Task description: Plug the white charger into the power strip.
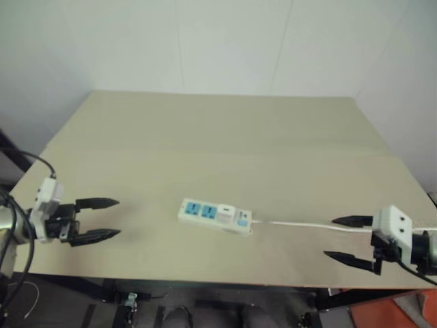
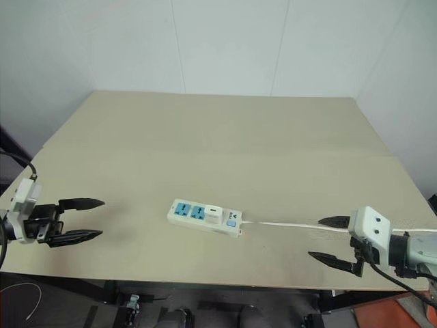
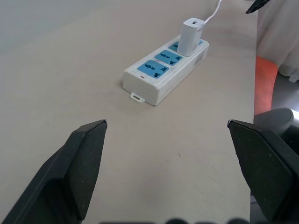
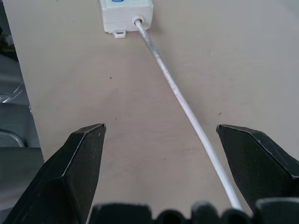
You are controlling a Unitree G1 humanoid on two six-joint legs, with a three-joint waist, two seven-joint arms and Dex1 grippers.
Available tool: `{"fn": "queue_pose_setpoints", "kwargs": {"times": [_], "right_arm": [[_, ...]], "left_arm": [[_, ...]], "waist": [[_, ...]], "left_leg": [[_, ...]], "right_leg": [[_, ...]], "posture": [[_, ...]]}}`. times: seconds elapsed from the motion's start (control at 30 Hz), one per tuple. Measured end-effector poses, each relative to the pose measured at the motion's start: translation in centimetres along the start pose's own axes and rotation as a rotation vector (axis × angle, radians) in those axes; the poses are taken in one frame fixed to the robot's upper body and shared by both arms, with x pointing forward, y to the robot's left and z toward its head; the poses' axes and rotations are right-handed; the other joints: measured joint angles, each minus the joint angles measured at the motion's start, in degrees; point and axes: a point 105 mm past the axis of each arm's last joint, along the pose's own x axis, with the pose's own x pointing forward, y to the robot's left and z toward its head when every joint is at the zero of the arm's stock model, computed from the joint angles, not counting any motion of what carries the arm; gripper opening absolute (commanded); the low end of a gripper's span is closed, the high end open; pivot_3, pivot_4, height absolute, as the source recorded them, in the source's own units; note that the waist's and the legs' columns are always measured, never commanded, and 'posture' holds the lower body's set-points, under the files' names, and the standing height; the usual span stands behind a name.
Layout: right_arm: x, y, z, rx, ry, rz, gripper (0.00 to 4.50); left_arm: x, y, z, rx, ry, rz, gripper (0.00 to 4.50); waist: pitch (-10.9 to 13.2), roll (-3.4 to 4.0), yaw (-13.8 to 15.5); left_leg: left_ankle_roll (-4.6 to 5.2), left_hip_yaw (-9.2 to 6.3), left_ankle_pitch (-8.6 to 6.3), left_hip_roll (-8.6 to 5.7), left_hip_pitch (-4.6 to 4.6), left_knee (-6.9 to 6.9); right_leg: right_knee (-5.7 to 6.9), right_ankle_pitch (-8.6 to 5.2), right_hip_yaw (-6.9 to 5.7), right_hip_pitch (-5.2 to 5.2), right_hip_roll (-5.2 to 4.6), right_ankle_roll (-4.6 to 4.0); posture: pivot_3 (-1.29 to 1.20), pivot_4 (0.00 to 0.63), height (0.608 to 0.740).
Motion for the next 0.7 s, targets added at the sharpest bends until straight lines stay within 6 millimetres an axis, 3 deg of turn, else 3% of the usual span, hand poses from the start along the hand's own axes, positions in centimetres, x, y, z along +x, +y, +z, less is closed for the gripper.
{"fn": "queue_pose_setpoints", "kwargs": {"times": [0.7], "right_arm": [[0.12, 0.06, 0.17, 0.007, -0.009, 0.005, 4.46]], "left_arm": [[0.21, 0.32, 0.45, 0.03, -0.001, 0.016, 4.5]], "waist": [[-0.01, -0.01, 0.05]], "left_leg": [[0.0, -0.01, 0.0, 0.0, 0.04, 0.1]], "right_leg": [[0.02, 0.04, 0.0, 0.09, 0.01, 0.04]], "posture": [[0.0, 0.15, 0.74]]}}
